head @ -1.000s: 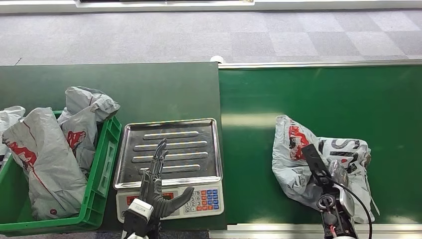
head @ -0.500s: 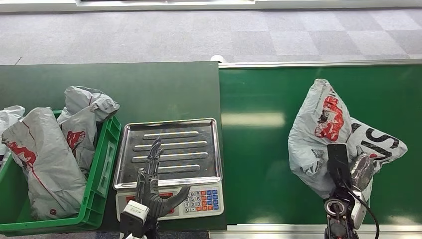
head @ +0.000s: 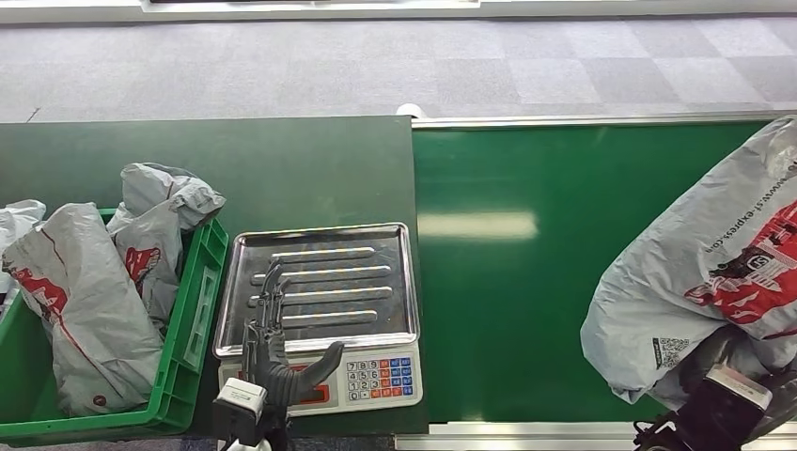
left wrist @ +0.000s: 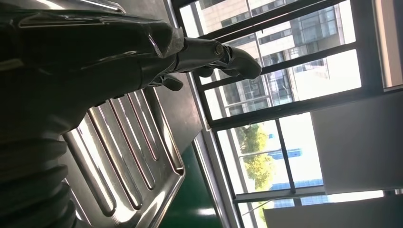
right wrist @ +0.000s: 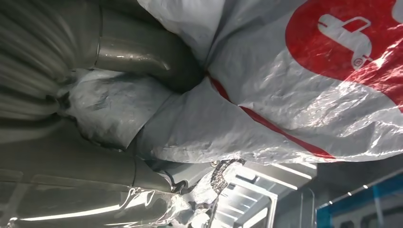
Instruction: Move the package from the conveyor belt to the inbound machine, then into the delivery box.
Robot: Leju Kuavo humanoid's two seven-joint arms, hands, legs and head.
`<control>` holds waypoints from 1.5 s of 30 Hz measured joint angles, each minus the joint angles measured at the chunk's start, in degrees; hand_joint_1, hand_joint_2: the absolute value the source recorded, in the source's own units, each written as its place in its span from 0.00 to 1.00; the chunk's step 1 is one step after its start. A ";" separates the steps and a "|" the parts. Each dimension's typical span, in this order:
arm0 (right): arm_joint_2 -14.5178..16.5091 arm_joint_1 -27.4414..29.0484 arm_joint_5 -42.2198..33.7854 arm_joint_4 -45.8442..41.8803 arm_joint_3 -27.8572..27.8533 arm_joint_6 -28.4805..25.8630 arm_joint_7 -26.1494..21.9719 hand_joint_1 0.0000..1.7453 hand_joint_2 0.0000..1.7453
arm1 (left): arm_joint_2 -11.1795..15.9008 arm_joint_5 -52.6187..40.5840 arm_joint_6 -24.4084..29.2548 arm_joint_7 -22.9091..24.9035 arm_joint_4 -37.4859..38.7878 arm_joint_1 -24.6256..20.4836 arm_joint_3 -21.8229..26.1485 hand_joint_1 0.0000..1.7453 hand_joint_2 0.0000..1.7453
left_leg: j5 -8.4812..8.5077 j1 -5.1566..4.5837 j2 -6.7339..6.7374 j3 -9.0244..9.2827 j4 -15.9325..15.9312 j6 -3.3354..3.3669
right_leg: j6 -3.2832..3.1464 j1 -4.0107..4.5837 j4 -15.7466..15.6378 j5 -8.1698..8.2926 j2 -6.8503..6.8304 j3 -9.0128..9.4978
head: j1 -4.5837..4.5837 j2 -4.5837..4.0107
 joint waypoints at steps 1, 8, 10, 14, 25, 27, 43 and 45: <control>0.30 0.45 0.10 -1.21 0.09 -0.05 0.02 1.00 1.00 | 0.00 0.10 0.02 -0.04 0.01 0.00 0.10 0.00 1.00 | 0.00 0.00 0.00 0.00 0.00 0.00 | 0.00 0.00 0.00 0.00 0.00 0.00 | 0.00 0.00; 1.33 1.29 2.35 -5.15 0.91 1.37 1.56 1.00 1.00 | -0.07 0.19 0.58 -0.66 -0.01 0.00 1.28 0.00 1.00 | 0.01 0.00 -0.01 0.04 0.00 0.00 | 0.00 -0.01 0.00 0.01 0.00 0.04 | 0.00 0.00; 1.48 1.29 2.70 -5.52 1.00 1.57 1.77 1.00 1.00 | -0.08 0.19 0.62 -0.71 -0.01 0.00 1.63 0.00 1.00 | 0.01 0.00 -0.02 0.04 0.00 0.00 | 0.00 -0.01 0.00 0.01 0.00 0.04 | 0.00 0.00; 1.72 1.28 2.80 -5.96 1.20 1.65 2.05 1.00 1.00 | -0.09 0.19 0.62 -0.75 -0.01 -0.01 2.09 0.00 1.00 | 0.01 0.00 -0.02 0.03 0.00 0.00 | 0.00 0.00 0.00 0.01 0.00 0.02 | -0.01 0.00; 1.81 1.27 3.82 -6.36 1.59 2.65 2.79 1.00 1.00 | -0.09 0.18 0.84 -0.86 -0.09 0.02 2.88 0.00 1.00 | 0.01 0.00 -0.01 0.03 0.00 0.00 | 0.00 0.00 0.00 0.00 0.00 0.04 | 0.01 0.00; 1.80 1.07 5.58 -6.28 1.95 4.53 4.50 1.00 1.00 | -0.10 0.16 1.29 -1.00 -0.43 0.13 3.08 0.00 1.00 | 0.01 0.00 0.00 0.02 0.00 0.00 | 0.00 0.00 0.01 0.00 0.00 0.05 | 0.00 0.00; 0.65 -20.12 21.45 17.30 11.52 21.72 18.75 1.00 1.00 | 2.09 -0.51 15.54 -1.62 -11.74 -2.55 6.09 0.00 1.00 | 0.22 0.04 -0.04 -0.01 0.00 -0.09 | -0.08 0.06 0.07 0.11 -0.04 0.02 | 0.00 0.00; 1.00 -21.02 21.33 18.50 12.97 21.76 18.85 1.00 1.00 | 2.29 -0.45 15.94 -1.62 -13.74 -2.63 6.46 0.00 1.00 | 0.22 0.04 -0.03 -0.06 0.00 -0.09 | -0.07 0.07 0.08 0.10 -0.04 -0.02 | 0.00 0.00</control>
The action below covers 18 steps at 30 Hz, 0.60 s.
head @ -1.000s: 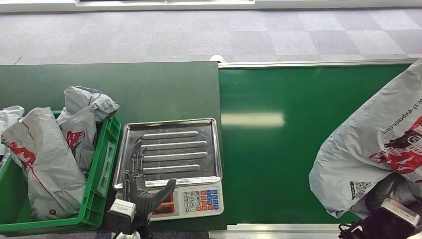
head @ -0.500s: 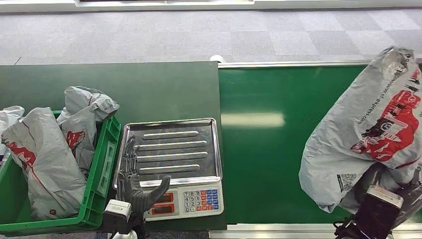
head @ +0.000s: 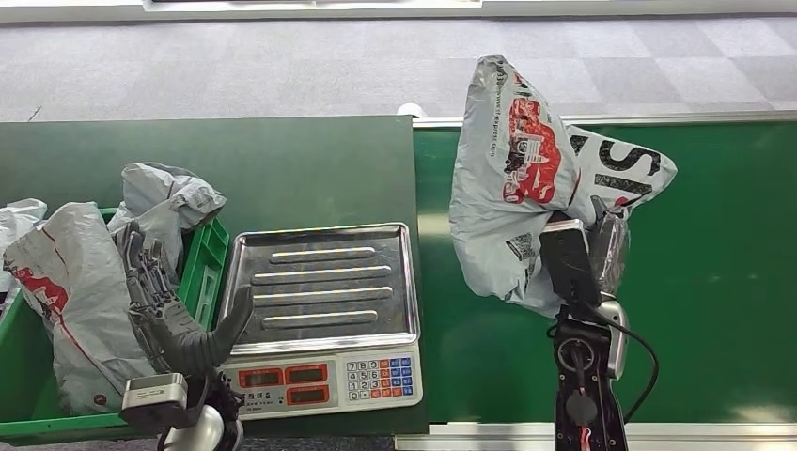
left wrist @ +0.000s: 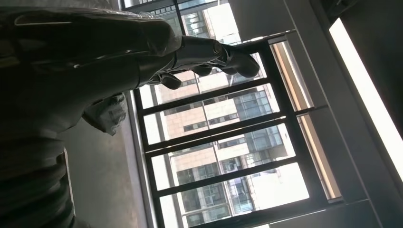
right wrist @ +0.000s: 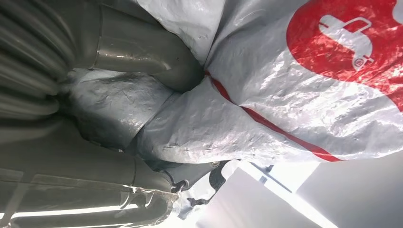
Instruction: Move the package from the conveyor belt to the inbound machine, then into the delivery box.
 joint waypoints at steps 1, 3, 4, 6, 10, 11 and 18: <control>0.14 -0.33 -0.03 0.44 0.58 0.03 0.07 1.00 1.00 | 0.10 0.05 0.17 0.00 -0.86 -0.01 0.24 0.00 1.00 | 0.00 0.00 0.00 -0.03 0.00 0.00 | 0.00 0.00 0.00 0.00 0.00 -0.03 | 0.00 0.00; 0.34 -0.83 -0.05 1.06 1.38 0.09 0.17 1.00 1.00 | 0.28 0.13 0.36 0.00 -2.09 0.00 0.65 0.00 1.00 | 0.00 0.00 -0.01 -0.08 0.00 0.00 | 0.00 0.00 0.00 -0.01 -0.01 -0.07 | 0.01 0.00; 0.39 -1.04 -0.05 1.29 1.67 0.12 0.24 1.00 1.00 | 0.37 0.17 0.40 0.00 -2.53 0.01 0.78 0.00 1.00 | 0.00 0.00 -0.01 -0.10 0.00 0.00 | 0.00 0.00 -0.01 -0.01 -0.01 -0.08 | 0.01 0.00; 0.48 -1.38 -0.07 1.59 2.07 0.20 0.45 1.00 1.00 | 0.51 0.39 0.47 0.00 -3.25 0.02 1.00 0.00 1.00 | 0.00 -0.01 0.00 -0.11 0.00 0.00 | 0.00 -0.01 -0.01 0.00 0.00 -0.08 | 0.01 0.00; 0.74 -1.87 0.32 1.68 2.51 0.42 0.63 1.00 1.00 | 0.65 0.90 1.58 0.00 -4.59 0.02 1.38 0.00 1.00 | 0.00 -0.01 0.00 -0.10 0.00 0.00 | 0.00 -0.01 -0.01 0.00 0.00 -0.08 | 0.02 0.00; 0.85 -1.94 0.58 1.60 2.79 0.70 0.63 1.00 1.00 | 0.67 1.17 1.96 0.00 -5.01 0.02 1.51 0.00 1.00 | 0.00 -0.01 0.00 -0.10 0.00 0.00 | 0.00 -0.01 -0.01 0.01 0.00 -0.08 | 0.02 0.00; 2.17 -3.07 2.56 0.85 7.01 5.68 1.40 0.95 1.00 | 0.83 4.25 2.25 0.00 -7.34 -0.24 3.20 0.00 1.00 | 0.00 0.02 0.00 -0.11 0.00 0.00 | -0.01 0.02 0.00 0.01 0.02 -0.13 | 0.00 0.00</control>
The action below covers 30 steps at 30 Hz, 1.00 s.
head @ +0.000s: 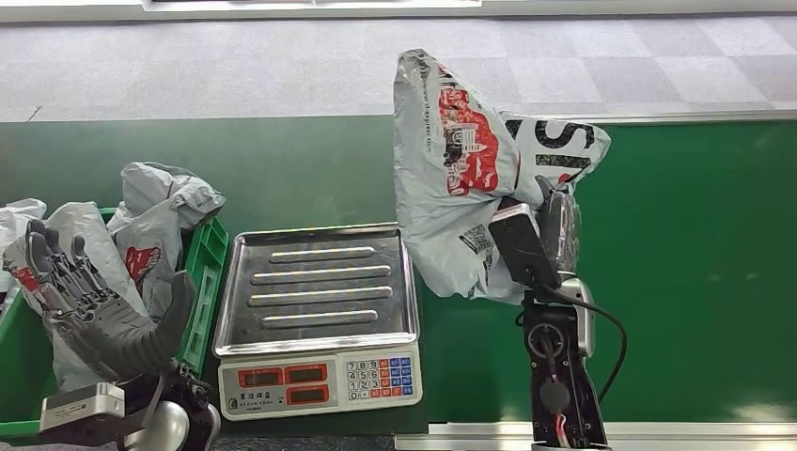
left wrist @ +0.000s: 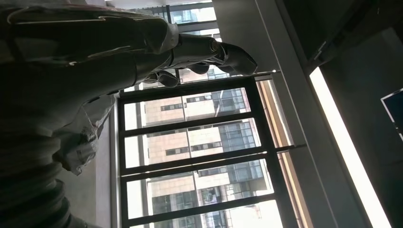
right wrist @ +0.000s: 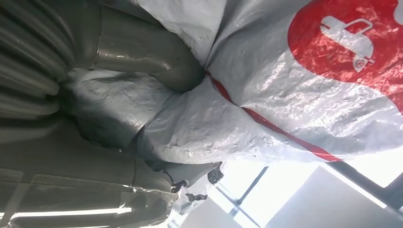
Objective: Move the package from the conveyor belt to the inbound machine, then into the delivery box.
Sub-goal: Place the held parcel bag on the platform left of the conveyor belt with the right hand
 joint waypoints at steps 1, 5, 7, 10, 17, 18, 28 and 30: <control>0.36 -0.38 0.39 0.18 0.90 0.67 0.15 0.97 1.00 | -0.02 0.12 -0.32 0.00 -0.04 -0.15 0.20 0.00 1.00 | 0.00 0.00 0.00 0.00 0.00 0.00 | 0.00 0.00 0.00 0.00 0.00 -0.01 | 0.01 0.00; 2.14 -2.35 1.15 2.21 5.00 2.83 0.38 0.97 1.00 | -0.26 0.05 -1.19 0.00 0.22 -1.11 0.63 0.00 1.00 | 0.00 0.01 0.02 -0.01 0.00 0.00 | 0.00 0.01 0.00 0.00 0.01 -0.02 | 0.02 0.00; 3.06 -3.26 1.21 3.66 7.24 3.64 0.25 0.97 1.00 | -0.42 -0.12 -1.34 0.00 0.50 -1.58 0.79 0.00 1.00 | 0.00 0.01 0.02 -0.01 0.00 0.00 | 0.00 0.00 0.00 0.00 0.01 -0.01 | 0.03 0.00; 4.22 -4.15 1.28 5.89 10.48 4.78 -0.25 0.97 1.00 | -0.78 -0.39 -1.35 0.00 0.76 -1.81 1.25 0.00 1.00 | 0.00 0.01 0.02 -0.02 0.00 -0.01 | 0.00 0.00 0.01 0.00 0.01 -0.01 | 0.03 0.00; 5.74 -5.79 0.74 12.43 16.63 5.45 -0.55 0.95 1.00 | -1.43 -0.62 -1.38 0.00 0.79 -1.65 2.21 0.00 1.00 | 0.00 0.00 0.01 -0.09 0.00 -0.01 | 0.00 0.00 0.00 0.00 0.01 -0.08 | 0.02 0.00; 5.82 -6.18 0.47 13.52 17.09 5.47 -0.56 0.95 1.00 | -1.50 -0.62 -1.43 0.00 0.79 -1.60 2.29 0.00 1.00 | 0.00 0.00 0.01 -0.09 0.00 -0.01 | 0.00 0.00 0.00 0.00 0.01 -0.09 | 0.02 0.00; 6.14 -8.93 -0.55 22.34 19.05 4.69 0.96 0.89 1.00 | -2.26 -1.07 -1.97 0.00 0.81 -1.09 3.24 0.00 1.00 | 0.00 0.00 0.01 -0.09 0.00 -0.01 | 0.00 0.00 0.00 0.00 0.01 -0.10 | 0.02 0.00; 6.15 -9.62 -0.57 24.27 19.14 4.31 1.29 0.92 1.00 | -2.40 -1.43 -2.20 0.00 0.82 -1.00 3.42 0.00 1.00 | 0.00 0.00 0.01 -0.09 0.00 -0.01 | 0.00 0.00 0.00 0.00 0.01 -0.11 | 0.03 0.00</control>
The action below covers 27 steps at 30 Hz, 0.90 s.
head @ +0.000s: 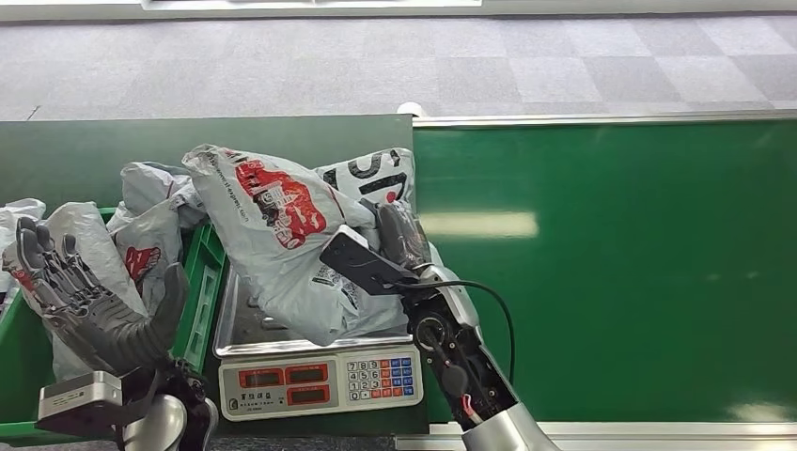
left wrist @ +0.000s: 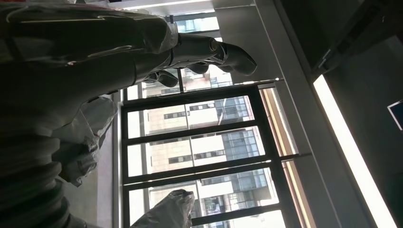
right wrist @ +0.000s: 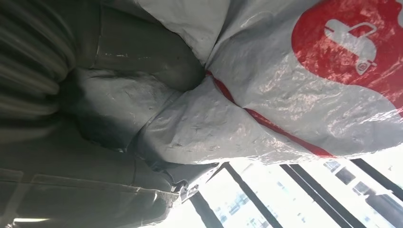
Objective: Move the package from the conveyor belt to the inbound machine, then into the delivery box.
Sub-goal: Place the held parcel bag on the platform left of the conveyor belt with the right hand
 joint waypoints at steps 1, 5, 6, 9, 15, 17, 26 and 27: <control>0.00 -0.32 -0.13 0.98 0.03 -0.09 -0.27 0.91 1.00 | -0.13 -0.16 -0.17 0.00 0.03 0.02 0.10 0.00 1.00 | 0.00 0.00 0.00 0.00 0.00 0.00 | 0.00 0.00 0.00 0.00 0.00 0.00 | 0.00 0.00; 0.03 -1.35 -0.91 4.43 0.46 0.12 -3.82 0.87 1.00 | -0.73 -0.66 -0.99 0.00 0.46 -0.17 0.46 0.00 1.00 | 0.00 0.00 0.00 0.00 0.00 0.00 | 0.00 0.00 0.00 0.00 0.00 0.00 | 0.00 0.00; 0.05 -1.53 -0.99 5.05 0.70 0.26 -4.90 0.89 1.00 | -0.84 -0.78 -1.14 0.00 0.61 -0.31 0.51 0.00 1.00 | 0.00 0.00 0.00 0.00 0.00 0.00 | 0.00 0.00 0.00 0.00 0.00 0.00 | -0.01 0.00; 0.10 -1.84 -1.47 6.24 1.70 0.57 -7.69 1.00 1.00 | -1.11 -0.98 -1.38 0.00 1.03 -0.85 0.67 0.00 1.00 | 0.00 0.00 0.00 0.00 0.00 0.00 | 0.00 0.00 0.00 0.00 0.00 0.00 | -0.01 0.00; 0.11 -1.87 -2.96 6.60 2.79 1.02 -10.31 1.00 1.00 | -1.28 -1.00 -1.53 0.00 1.46 -1.13 0.78 0.00 1.00 | 0.00 0.00 0.00 0.00 0.00 0.00 | 0.00 0.00 0.00 0.00 0.00 0.00 | -0.02 0.00; 0.11 -1.85 -3.21 6.68 3.14 0.76 -11.13 0.50 1.00 | -1.31 -0.99 -1.52 0.00 1.77 -1.23 0.89 0.00 1.00 | 0.00 0.00 0.00 0.00 0.00 0.00 | 0.00 0.00 0.00 0.00 0.00 0.00 | -0.01 0.00; 0.01 -0.35 -8.01 0.92 3.89 -0.41 -15.29 0.00 1.00 | -1.31 -0.28 -1.28 0.00 2.18 -1.33 1.23 0.00 1.00 | 0.00 0.00 0.01 0.00 0.00 0.00 | 0.00 0.00 0.00 0.00 0.01 -0.03 | 0.01 0.00; -0.01 -0.21 -8.54 0.10 3.85 -0.24 -15.30 0.00 1.00 | -1.31 -0.28 -1.40 0.00 2.18 -1.33 1.25 0.00 1.00 | 0.00 0.00 0.02 0.00 0.00 0.00 | 0.00 0.00 0.00 0.00 0.01 -0.04 | 0.01 0.00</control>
